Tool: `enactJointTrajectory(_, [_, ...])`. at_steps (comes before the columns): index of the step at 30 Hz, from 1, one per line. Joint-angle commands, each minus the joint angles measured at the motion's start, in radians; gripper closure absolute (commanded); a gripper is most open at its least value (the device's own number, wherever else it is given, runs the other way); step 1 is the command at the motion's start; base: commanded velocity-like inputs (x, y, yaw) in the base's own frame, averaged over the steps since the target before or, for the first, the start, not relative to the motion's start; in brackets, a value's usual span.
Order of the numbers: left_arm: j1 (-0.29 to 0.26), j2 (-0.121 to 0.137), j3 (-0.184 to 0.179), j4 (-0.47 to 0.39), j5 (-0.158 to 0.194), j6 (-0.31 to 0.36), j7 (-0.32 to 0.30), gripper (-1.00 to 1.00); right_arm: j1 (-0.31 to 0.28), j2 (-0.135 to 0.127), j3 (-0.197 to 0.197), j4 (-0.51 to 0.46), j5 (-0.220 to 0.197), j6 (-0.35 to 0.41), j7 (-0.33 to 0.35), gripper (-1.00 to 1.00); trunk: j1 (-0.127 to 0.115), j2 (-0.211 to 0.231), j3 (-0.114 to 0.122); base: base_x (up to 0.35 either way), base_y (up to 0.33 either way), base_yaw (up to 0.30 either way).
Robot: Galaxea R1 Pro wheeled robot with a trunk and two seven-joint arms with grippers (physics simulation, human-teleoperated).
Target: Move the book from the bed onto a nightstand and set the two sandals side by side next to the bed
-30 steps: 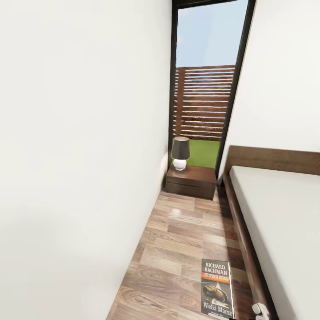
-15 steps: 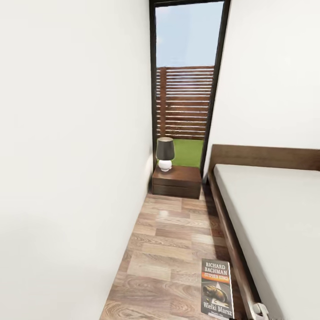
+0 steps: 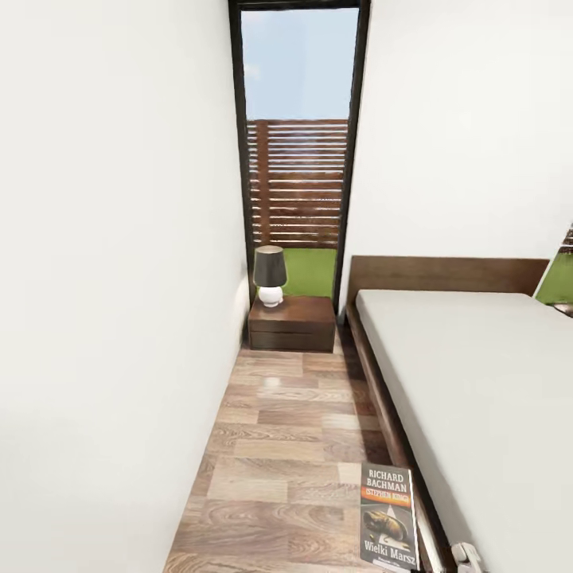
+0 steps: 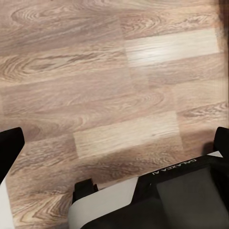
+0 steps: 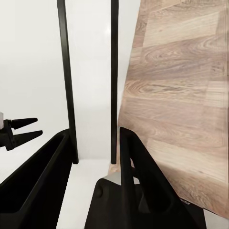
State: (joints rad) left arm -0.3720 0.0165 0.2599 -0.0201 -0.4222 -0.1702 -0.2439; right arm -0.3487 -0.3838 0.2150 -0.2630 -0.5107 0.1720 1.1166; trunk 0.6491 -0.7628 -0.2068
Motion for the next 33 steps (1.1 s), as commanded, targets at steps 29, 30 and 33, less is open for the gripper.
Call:
enactJointTrajectory(29, [-0.001,0.0,0.009,0.0,-0.009,-0.002,-0.003,-1.0,-0.001,-0.001,0.006,-0.001,-0.011,0.011,0.002,1.0,0.0,-0.001,-0.001,0.152,0.0,-0.146])
enactJointTrajectory(30, [-0.001,0.0,0.009,0.0,-0.009,-0.002,-0.003,-1.0,-0.001,-0.001,0.006,-0.001,-0.011,0.011,0.002,1.0,0.0,-0.001,-0.001,0.319,0.0,0.0])
enactJointTrajectory(33, [-0.001,0.0,0.009,0.0,-0.009,-0.002,-0.003,-1.0,-0.001,0.0,0.006,-0.001,-0.01,0.011,0.002,1.0,0.0,-0.001,-0.001,0.321,0.0,0.0])
